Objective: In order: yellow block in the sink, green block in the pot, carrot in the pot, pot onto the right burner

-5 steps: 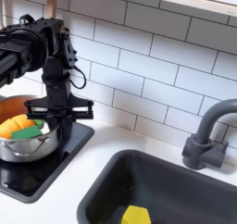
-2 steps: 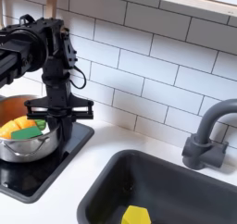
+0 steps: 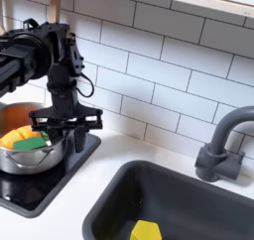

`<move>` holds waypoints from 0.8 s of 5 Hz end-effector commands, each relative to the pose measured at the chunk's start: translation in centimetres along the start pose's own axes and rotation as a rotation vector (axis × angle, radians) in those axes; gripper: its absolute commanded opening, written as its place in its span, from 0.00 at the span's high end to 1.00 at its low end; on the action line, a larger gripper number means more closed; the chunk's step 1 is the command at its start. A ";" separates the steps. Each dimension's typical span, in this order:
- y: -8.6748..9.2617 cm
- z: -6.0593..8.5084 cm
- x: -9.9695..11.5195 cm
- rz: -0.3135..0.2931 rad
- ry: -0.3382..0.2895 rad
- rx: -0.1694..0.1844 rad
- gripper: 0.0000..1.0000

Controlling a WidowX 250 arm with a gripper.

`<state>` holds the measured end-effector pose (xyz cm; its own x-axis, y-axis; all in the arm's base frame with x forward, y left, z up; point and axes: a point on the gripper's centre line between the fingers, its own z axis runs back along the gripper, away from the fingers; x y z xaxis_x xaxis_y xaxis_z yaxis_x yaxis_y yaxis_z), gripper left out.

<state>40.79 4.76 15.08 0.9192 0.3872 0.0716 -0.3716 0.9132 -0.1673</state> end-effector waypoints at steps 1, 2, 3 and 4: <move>0.1 1.1 0.0 0.016 -0.014 -0.024 0.00; -0.1 2.3 -0.1 0.007 -0.031 -0.047 0.00; 0.5 4.3 0.0 0.023 -0.073 -0.072 0.00; 1.5 4.9 -0.1 0.050 -0.079 -0.081 0.00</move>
<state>39.47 6.64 19.92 0.8861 0.4403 0.1444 -0.3972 0.8822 -0.2530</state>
